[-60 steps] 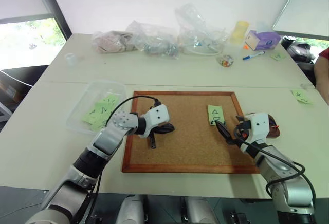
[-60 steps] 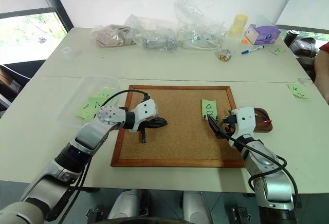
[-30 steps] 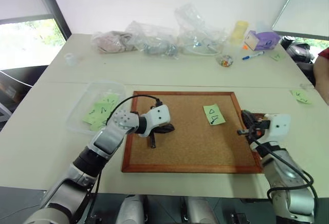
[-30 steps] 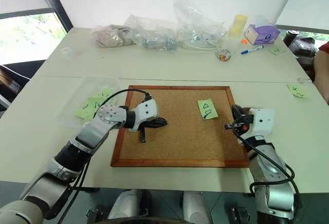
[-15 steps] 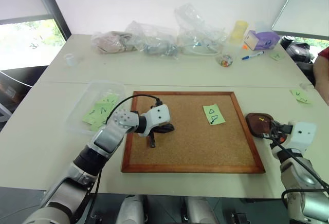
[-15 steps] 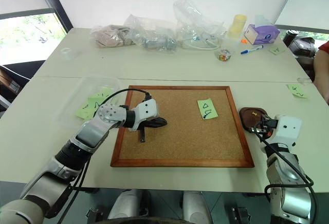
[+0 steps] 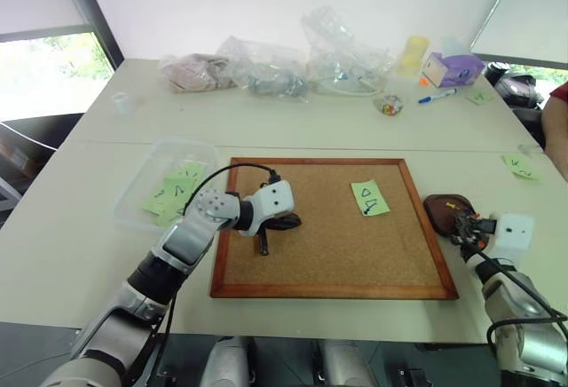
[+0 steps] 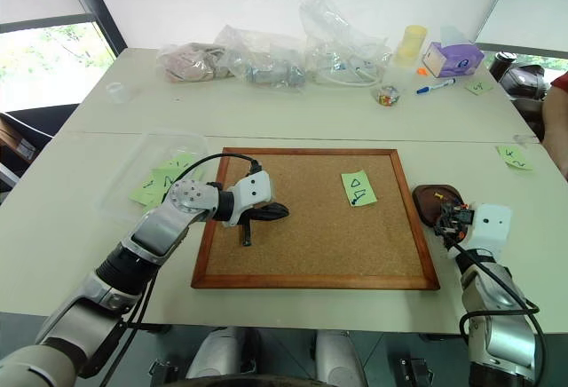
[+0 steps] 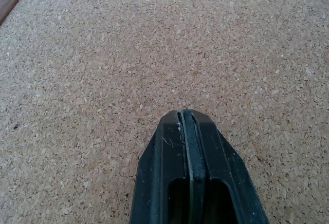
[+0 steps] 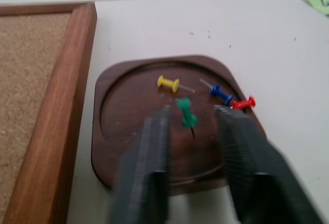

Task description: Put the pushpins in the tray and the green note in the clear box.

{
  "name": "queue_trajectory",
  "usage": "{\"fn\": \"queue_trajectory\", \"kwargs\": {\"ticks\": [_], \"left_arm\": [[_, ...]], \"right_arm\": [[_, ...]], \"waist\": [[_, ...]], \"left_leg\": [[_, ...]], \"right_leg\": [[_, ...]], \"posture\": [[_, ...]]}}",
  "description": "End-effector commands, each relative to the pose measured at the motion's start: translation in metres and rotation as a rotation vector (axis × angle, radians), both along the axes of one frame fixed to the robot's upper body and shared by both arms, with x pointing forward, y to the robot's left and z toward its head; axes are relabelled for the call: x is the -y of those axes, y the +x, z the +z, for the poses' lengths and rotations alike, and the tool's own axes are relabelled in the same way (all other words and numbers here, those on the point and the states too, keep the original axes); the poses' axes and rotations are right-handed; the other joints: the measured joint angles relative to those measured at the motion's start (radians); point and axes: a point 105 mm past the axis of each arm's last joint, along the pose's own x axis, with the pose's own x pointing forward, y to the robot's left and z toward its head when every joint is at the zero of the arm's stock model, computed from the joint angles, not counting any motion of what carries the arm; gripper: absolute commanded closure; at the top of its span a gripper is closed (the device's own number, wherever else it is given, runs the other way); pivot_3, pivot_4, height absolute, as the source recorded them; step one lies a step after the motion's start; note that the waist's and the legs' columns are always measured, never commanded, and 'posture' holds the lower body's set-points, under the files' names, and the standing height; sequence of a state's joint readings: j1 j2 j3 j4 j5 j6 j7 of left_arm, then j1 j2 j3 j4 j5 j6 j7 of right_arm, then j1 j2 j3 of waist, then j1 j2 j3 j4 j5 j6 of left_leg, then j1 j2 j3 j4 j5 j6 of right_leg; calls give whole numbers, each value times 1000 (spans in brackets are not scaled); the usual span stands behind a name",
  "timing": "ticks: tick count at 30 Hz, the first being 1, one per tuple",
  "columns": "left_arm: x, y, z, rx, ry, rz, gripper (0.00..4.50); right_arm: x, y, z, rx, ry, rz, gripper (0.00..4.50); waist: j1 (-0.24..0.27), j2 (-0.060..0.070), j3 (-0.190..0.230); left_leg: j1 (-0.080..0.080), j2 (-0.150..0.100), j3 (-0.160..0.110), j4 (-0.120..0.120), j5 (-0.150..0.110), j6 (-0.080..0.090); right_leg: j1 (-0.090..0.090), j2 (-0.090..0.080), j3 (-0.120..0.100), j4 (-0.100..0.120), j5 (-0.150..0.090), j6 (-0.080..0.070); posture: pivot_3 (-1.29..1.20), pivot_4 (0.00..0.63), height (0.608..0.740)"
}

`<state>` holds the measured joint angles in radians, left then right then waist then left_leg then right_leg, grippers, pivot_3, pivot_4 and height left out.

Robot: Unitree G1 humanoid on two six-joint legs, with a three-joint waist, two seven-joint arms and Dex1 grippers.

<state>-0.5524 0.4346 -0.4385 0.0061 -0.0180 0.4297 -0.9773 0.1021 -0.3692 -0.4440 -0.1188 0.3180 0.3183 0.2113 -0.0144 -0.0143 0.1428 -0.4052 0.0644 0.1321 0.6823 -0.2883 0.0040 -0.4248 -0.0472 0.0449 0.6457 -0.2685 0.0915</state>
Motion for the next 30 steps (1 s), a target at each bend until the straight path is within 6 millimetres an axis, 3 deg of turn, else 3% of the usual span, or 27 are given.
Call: {"fn": "queue_trajectory", "kwargs": {"ticks": [1, 3, 7, 11, 15, 19, 22, 26, 30], "left_arm": [[-9, -3, -20, -53, 68, 33, 4500], [-9, -4, -20, -54, 68, 33, 4500], [-9, -4, -20, -54, 66, 33, 4500], [-8, -5, -20, -54, 65, 31, 4500], [-8, -5, -20, -54, 65, 26, 4500], [-7, -4, -20, -52, 66, 23, 4500], [-6, -3, -20, -51, 64, 22, 4500], [-5, -2, -20, -49, 63, 24, 4500], [-6, -2, -21, -48, 62, 28, 4500]], "right_arm": [[0, 1, 11, 36, -28, 5, 1056], [0, 0, 13, 44, -34, -1, 102], [0, -3, 21, 82, -53, -10, 31], [-9, -3, 55, 225, -112, 13, 31], [-51, 8, 75, 275, -96, 215, 31], [-100, 19, 63, 209, -20, 429, 31], [-124, 24, 45, 137, 5, 527, 31], [-141, 26, 27, 83, 28, 580, 31], [-143, 29, 17, 64, 40, 578, 31]], "waist": [[0, 0, 0], [0, 0, 0], [0, 0, 0], [-1, 0, 0], [-1, 0, 0], [-2, 0, 0], [2, 0, 0], [3, 0, 0], [2, 0, 0]], "left_leg": [[0, 0, 0, 0, 0, 0], [0, 0, 0, 0, 0, 0], [0, 0, 0, 0, 0, 0], [0, 0, 0, 0, 0, 0], [0, 0, 0, 0, 0, 0], [0, 0, 0, 0, 0, 0], [0, 0, 0, 0, 0, 0], [-1, 0, 0, 0, 0, 0], [-1, 0, 0, 0, 0, 0]], "right_leg": [[0, 0, 0, 0, 0, 0], [0, 0, 0, 0, 0, 0], [0, 0, 0, 0, 0, 0], [0, 0, 0, 0, 0, 0], [0, 0, 0, 0, 0, 0], [0, 0, 0, 0, 0, 0], [0, 0, 0, 0, 0, 0], [0, 0, 0, -1, 0, 0], [0, 0, 0, -1, 0, 0]], "posture": [[0, 150, 737], [0, 150, 737], [0, 150, 737], [0, 150, 737], [0, 150, 737], [0, 150, 737], [0, 150, 737], [0, 150, 737], [0, 150, 737]]}}
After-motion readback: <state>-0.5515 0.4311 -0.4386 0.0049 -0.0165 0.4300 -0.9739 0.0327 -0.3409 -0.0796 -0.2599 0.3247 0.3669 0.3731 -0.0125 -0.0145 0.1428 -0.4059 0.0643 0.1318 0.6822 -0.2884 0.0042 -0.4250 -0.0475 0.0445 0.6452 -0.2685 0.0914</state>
